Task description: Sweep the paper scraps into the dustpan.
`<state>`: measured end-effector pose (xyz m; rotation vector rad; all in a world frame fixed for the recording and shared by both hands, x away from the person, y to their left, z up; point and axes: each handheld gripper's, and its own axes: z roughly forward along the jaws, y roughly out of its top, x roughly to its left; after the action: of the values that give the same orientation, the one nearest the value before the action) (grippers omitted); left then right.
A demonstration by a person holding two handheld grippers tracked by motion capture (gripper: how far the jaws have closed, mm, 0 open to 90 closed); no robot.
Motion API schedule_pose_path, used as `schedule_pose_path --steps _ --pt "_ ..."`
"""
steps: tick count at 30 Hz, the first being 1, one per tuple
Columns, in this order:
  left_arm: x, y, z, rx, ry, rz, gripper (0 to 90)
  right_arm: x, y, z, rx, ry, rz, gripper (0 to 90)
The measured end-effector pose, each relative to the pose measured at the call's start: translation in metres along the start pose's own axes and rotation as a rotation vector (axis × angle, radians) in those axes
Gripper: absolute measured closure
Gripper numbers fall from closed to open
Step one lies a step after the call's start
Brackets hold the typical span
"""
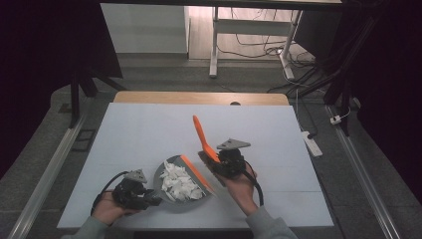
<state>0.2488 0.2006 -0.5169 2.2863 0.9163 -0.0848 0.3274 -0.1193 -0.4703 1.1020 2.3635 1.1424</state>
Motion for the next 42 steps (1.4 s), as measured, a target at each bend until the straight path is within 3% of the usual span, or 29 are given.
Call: schedule_pose_path --steps 6,11,17,23,29,33,36,42 --pt "-0.004 -0.005 -0.004 0.001 0.007 0.001 61.4 -0.004 -0.033 -0.019 0.04 -0.031 0.086 70.2" --pt "-0.008 -0.007 -0.003 0.005 0.016 0.003 61.4 0.009 -0.044 -0.023 0.064 -0.035 0.086 70.3" --pt "-0.01 -0.006 -0.002 0.011 0.016 0.01 61.4 0.028 -0.038 -0.008 0.05 -0.02 0.084 70.3" --pt "-0.01 -0.006 -0.001 0.011 0.017 0.01 61.4 0.047 -0.022 0.011 0.019 0.044 0.094 70.3" --pt "-0.007 -0.006 -0.001 0.015 0.01 0.01 61.4 0.066 -0.001 0.019 -0.003 0.11 0.032 70.3" --pt "-0.007 -0.006 -0.001 0.013 0.008 0.009 61.4 0.064 0.01 0.015 -0.044 0.108 0.019 70.3" --pt "-0.007 -0.006 0.0 0.014 0.006 0.01 61.4 0.055 0.015 0.011 -0.067 0.095 0.018 70.3" --pt "-0.006 -0.006 0.0 0.015 0.004 0.006 61.4 0.035 0.016 0.004 -0.06 0.097 0.034 70.3"
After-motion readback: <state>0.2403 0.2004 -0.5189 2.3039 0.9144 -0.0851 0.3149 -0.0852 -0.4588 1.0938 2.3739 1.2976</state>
